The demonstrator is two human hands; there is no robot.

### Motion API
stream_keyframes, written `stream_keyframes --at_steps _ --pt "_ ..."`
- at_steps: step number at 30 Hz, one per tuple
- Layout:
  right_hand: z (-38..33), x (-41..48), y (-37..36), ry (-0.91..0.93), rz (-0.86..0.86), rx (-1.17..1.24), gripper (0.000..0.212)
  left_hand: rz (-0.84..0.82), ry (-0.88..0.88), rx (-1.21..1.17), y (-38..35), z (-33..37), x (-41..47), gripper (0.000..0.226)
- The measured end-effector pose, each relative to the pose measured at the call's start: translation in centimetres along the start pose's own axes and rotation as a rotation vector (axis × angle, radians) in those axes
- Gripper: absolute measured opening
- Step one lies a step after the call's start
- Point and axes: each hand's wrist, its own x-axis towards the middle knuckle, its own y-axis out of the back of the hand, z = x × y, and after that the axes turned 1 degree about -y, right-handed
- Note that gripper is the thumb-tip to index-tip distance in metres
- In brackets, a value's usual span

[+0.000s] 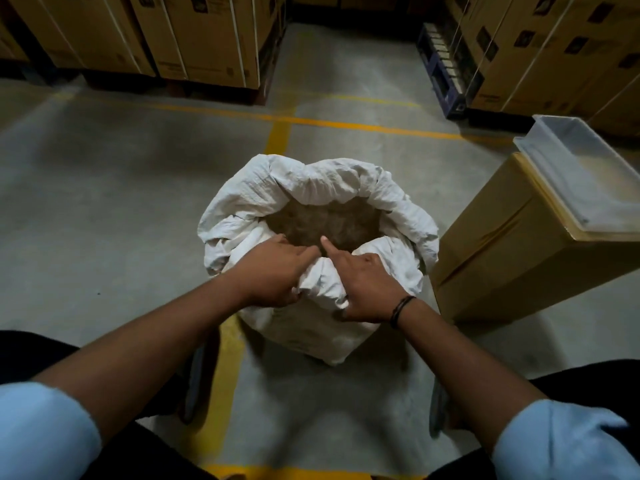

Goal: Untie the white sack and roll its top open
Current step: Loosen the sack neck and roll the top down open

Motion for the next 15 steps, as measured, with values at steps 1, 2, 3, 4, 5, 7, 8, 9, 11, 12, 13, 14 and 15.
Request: stream_keyframes --at_steps 1,2,3,4,5,7,8,9,11,12,13,14,15 --pt "0.2 -0.1 -0.6 -0.02 0.051 -0.075 0.126 0.059 -0.016 0.023 -0.7 0.1 -0.1 0.059" --pt "0.4 -0.3 -1.0 -0.032 0.132 -0.141 0.117 0.119 -0.017 0.054 -1.3 0.4 -0.3 0.058" --pt "0.6 -0.5 -1.3 -0.032 0.246 -0.186 0.107 0.188 -0.003 0.09 -1.8 0.6 -0.5 0.057" --pt "0.7 -0.7 -1.2 -0.013 0.389 -0.209 0.093 0.264 0.016 0.112 -2.1 0.8 -0.8 0.055" --pt "0.7 -0.9 -0.9 0.026 0.538 -0.231 0.079 0.339 0.03 0.112 -2.4 0.7 -1.2 0.052" --pt "0.6 -1.2 -0.5 0.112 0.751 -0.273 0.058 0.392 0.119 0.025 -2.8 0.1 -1.8 0.052" --pt "0.7 -1.3 -0.3 0.134 0.791 -0.281 0.053 0.329 0.231 -0.069 -2.5 -0.3 -1.8 0.064" --pt "0.7 -1.5 -0.3 0.139 0.801 -0.284 0.051 0.192 0.37 -0.187 -1.9 -0.6 -1.6 0.085" --pt "0.9 -1.9 -0.7 0.133 0.796 -0.291 0.052 -0.162 0.476 -0.411 -0.3 -0.9 -0.8 0.126" --pt "1.1 -2.0 -0.9 0.134 0.792 -0.292 0.055 -0.267 0.403 -0.478 0.6 -0.5 -0.2 0.131" --pt "1.2 -1.9 -1.1 0.139 0.788 -0.286 0.058 -0.286 0.299 -0.537 1.2 0.0 0.4 0.125" --pt "1.0 -1.9 -1.2 0.141 0.783 -0.275 0.061 -0.242 0.208 -0.568 1.5 0.6 1.2 0.11" --pt "0.7 -1.7 -1.2 0.14 0.777 -0.263 0.062 -0.185 0.165 -0.566 1.8 1.1 1.9 0.092"
